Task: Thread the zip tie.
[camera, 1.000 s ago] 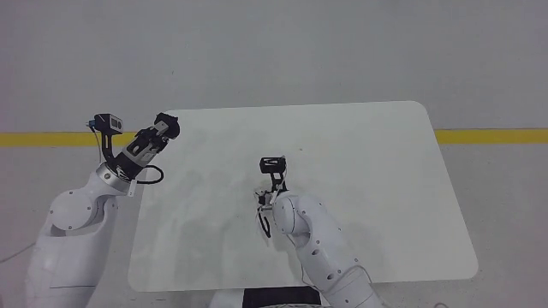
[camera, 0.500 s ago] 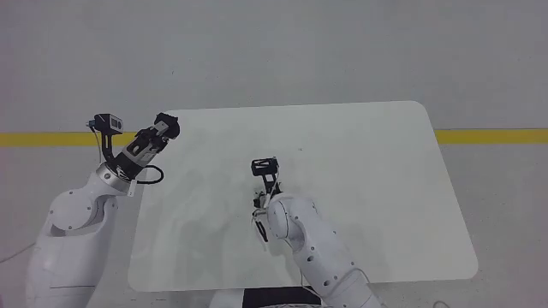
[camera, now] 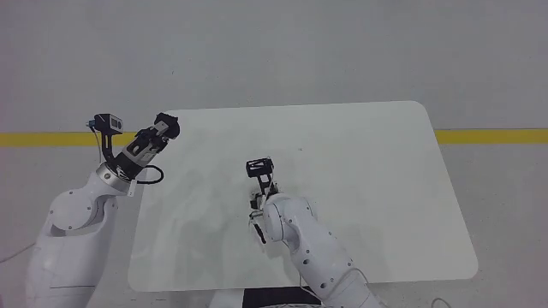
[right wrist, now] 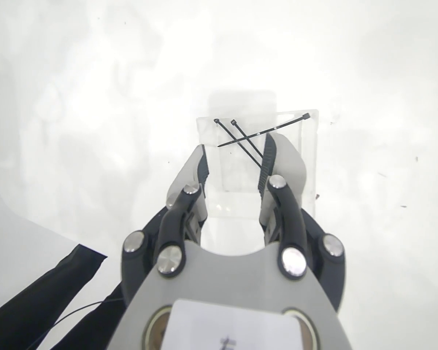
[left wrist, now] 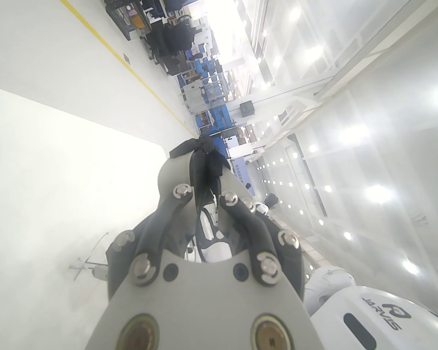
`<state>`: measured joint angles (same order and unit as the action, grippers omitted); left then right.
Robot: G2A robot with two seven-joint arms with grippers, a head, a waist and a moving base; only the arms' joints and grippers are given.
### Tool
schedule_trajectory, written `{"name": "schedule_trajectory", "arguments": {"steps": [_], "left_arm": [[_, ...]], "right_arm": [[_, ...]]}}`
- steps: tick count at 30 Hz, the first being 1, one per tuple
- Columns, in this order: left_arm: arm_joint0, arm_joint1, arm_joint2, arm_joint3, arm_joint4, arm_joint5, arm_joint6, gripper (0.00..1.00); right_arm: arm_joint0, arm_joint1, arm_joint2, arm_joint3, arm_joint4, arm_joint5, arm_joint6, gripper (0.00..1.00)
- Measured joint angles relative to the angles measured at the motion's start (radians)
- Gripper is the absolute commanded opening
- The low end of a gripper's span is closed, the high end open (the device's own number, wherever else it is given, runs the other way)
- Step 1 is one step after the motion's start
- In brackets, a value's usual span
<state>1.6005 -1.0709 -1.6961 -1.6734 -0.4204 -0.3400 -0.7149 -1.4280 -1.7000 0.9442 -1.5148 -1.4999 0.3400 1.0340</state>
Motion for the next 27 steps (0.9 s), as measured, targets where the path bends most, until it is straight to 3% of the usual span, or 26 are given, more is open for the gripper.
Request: {"name": "schedule_trajectory", "arguments": {"steps": [10,16,22,27], "left_arm": [[0.000,0.000,0.000,0.000,0.000,0.000,0.000,0.00],[0.000,0.000,0.000,0.000,0.000,0.000,0.000,0.00],[0.000,0.000,0.000,0.000,0.000,0.000,0.000,0.00],[0.000,0.000,0.000,0.000,0.000,0.000,0.000,0.00]], "right_arm": [[-0.006,0.005,0.004,0.004,-0.003,-0.017,-0.033,1.00],[-0.029,0.016,0.005,-0.067,-0.030,-0.069,-0.019,1.00],[-0.043,0.033,0.015,-0.130,-0.031,-0.209,0.031,1.00],[-0.025,0.049,0.024,-0.142,-0.016,-0.404,0.079,1.00]]}}
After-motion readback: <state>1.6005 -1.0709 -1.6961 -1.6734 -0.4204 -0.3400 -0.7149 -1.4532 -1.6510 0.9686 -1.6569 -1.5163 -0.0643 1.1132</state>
